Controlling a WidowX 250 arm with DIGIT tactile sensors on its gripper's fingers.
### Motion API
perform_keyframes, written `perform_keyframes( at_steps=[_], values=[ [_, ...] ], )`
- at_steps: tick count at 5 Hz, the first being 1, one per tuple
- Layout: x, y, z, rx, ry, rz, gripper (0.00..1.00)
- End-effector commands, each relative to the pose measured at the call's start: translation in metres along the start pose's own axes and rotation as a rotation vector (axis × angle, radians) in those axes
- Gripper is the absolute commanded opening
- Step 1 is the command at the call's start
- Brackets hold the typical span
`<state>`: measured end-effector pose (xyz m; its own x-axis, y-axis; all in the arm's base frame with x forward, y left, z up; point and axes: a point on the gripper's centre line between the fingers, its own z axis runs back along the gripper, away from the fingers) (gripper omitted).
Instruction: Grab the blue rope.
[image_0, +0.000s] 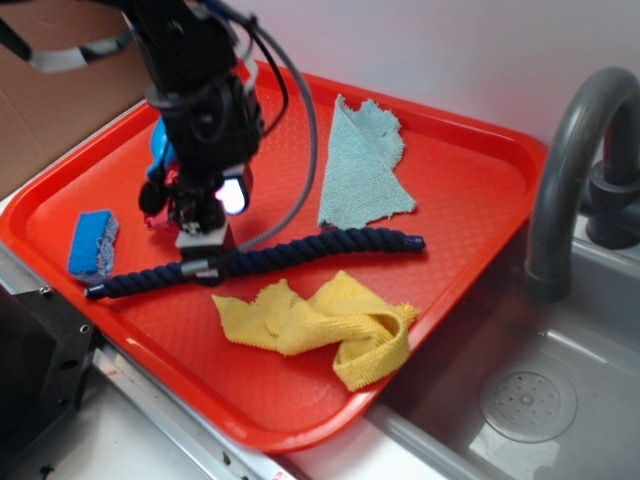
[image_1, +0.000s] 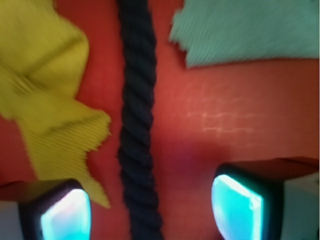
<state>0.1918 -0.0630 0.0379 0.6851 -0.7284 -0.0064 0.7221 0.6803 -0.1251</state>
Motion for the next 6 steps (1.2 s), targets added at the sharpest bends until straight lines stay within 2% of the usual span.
perform_keyframes(
  at_steps=[1, 2, 3, 4, 5, 6],
  values=[
    [0.003, -0.004, -0.030, 0.081, 0.073, -0.049, 1.00],
    [0.008, -0.015, -0.037, 0.104, 0.100, -0.102, 1.00],
    [0.010, -0.022, -0.043, 0.130, 0.134, -0.118, 0.00],
    [0.011, -0.026, -0.045, 0.123, 0.138, -0.135, 0.00],
    [0.011, -0.024, -0.039, 0.150, 0.154, -0.113, 0.00],
    [0.013, -0.017, -0.027, 0.178, 0.140, -0.082, 0.00]
  ],
)
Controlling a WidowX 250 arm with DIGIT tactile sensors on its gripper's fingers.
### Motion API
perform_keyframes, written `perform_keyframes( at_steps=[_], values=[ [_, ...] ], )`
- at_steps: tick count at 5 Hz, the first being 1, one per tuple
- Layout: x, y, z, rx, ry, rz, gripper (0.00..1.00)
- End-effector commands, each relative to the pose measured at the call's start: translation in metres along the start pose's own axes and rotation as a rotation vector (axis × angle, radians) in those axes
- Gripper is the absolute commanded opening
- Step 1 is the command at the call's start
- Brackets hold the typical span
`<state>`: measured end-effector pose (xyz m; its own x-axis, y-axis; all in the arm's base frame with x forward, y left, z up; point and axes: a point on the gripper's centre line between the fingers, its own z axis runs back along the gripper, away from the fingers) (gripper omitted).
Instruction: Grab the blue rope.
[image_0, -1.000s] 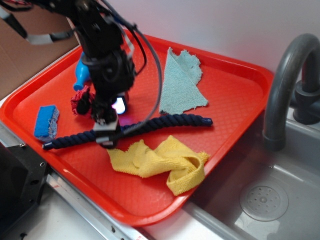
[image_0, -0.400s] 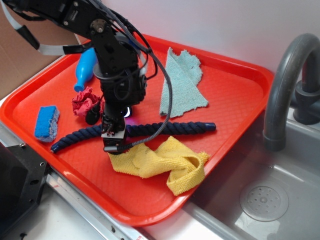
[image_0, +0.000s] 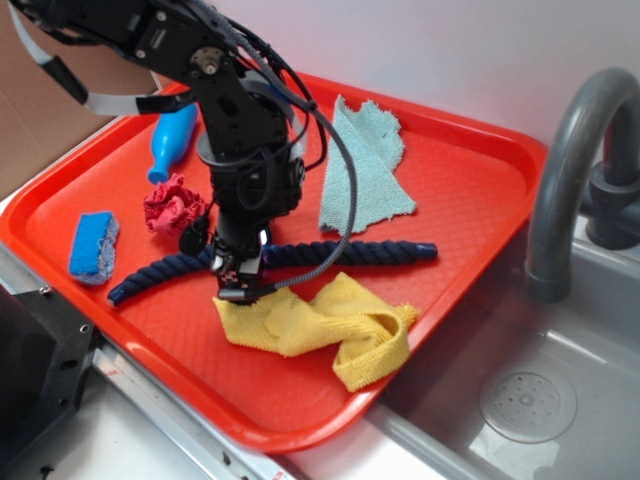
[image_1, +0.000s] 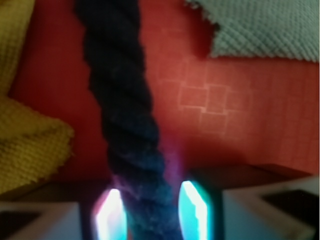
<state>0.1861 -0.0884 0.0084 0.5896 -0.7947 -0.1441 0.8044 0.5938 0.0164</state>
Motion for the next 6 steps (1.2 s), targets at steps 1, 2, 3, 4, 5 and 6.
perform_keyframes(
  at_steps=[1, 2, 3, 4, 5, 6],
  values=[
    [-0.011, 0.009, 0.015, 0.017, -0.003, 0.096, 0.00],
    [-0.034, 0.021, 0.062, 0.061, -0.043, 0.356, 0.00],
    [-0.057, 0.032, 0.107, 0.040, -0.151, 0.609, 0.00],
    [-0.084, 0.034, 0.152, 0.004, -0.230, 0.861, 0.00],
    [-0.115, 0.028, 0.196, 0.002, -0.279, 1.113, 0.00],
    [-0.107, 0.032, 0.223, 0.094, -0.200, 1.204, 0.00]
  ],
)
